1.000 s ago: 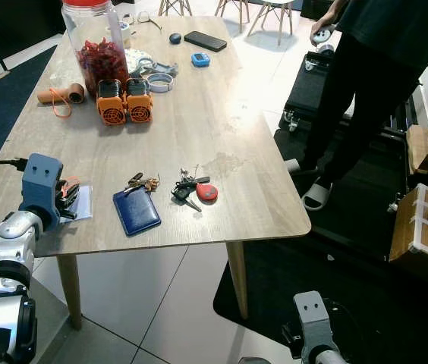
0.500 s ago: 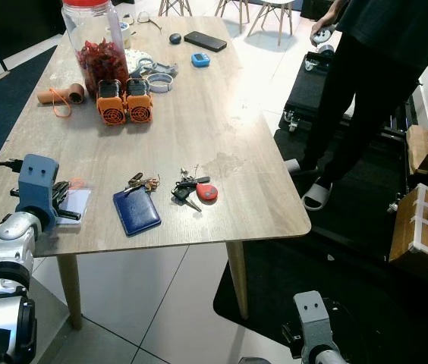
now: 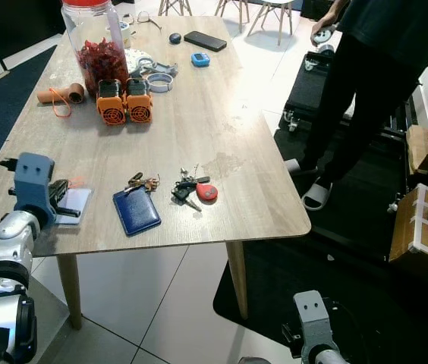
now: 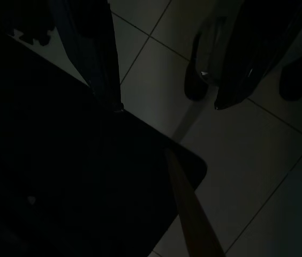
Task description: Hang keys on a hook
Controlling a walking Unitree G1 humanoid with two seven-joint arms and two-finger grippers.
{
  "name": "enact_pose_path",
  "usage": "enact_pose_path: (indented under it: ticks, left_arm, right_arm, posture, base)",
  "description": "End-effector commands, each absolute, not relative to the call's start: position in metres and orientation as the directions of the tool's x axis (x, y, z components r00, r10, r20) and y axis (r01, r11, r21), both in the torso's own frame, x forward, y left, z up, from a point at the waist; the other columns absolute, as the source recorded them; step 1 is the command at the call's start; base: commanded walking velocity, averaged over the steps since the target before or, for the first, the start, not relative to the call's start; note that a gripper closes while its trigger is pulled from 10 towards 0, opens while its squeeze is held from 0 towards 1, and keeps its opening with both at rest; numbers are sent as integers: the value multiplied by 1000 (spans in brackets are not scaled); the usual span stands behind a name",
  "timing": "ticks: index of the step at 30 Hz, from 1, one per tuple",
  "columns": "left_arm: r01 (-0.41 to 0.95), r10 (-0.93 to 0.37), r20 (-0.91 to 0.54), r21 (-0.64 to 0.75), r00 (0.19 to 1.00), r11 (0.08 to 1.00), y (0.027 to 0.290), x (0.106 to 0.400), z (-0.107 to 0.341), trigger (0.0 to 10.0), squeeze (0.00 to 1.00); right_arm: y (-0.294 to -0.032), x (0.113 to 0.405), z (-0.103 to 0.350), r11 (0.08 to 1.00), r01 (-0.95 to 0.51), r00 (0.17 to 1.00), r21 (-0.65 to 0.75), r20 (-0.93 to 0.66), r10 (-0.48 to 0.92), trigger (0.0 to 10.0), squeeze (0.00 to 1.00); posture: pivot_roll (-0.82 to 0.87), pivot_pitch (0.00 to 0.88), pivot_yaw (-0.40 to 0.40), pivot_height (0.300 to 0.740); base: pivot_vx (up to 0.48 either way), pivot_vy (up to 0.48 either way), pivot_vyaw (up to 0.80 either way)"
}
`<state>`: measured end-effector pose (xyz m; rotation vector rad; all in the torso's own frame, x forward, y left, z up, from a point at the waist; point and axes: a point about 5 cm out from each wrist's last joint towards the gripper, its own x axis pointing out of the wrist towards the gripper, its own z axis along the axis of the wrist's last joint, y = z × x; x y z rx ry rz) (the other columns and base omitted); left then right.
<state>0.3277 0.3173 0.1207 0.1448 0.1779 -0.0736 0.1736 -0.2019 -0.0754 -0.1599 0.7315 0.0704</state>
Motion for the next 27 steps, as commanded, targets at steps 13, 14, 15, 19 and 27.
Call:
enact_pose_path:
  ticks: [13, 14, 15, 19, 27]
  left_arm:
    - [120, -81, -196, 194, 977, 974, 319, 325, 120, 10000, 31]
    - [123, -83, -198, 201, 977, 972, 319, 325, 120, 10000, 31]
    - [129, -86, -204, 207, 975, 970, 319, 323, 119, 10000, 0]
    - [135, -83, -223, 229, 971, 964, 322, 320, 115, 10000, 0]
    - [127, -61, -276, 229, 959, 965, 324, 316, 107, 10000, 0]
  right_arm:
    - [-200, 168, -79, 987, -113, 731, -113, -682, 6, 10000, 0]
    - [-200, 168, -79, 987, -113, 731, -113, -683, 6, 10000, 0]
    - [-200, 167, -79, 987, -114, 730, -113, -683, 6, 10000, 0]
    - [-201, 167, -79, 987, -115, 729, -114, -684, 6, 10000, 0]
    - [-201, 169, -78, 986, -117, 732, -116, -681, 7, 10000, 0]
  posture:
    - [31, 75, -14, 740]
    - [31, 75, -14, 740]
    - [31, 75, -15, 740]
    - [31, 73, -15, 740]
    - [27, 64, -14, 740]
  base:
    - [0, 0, 0]
    - [0, 0, 0]
    - [0, 0, 0]
    - [0, 0, 0]
    - [0, 0, 0]
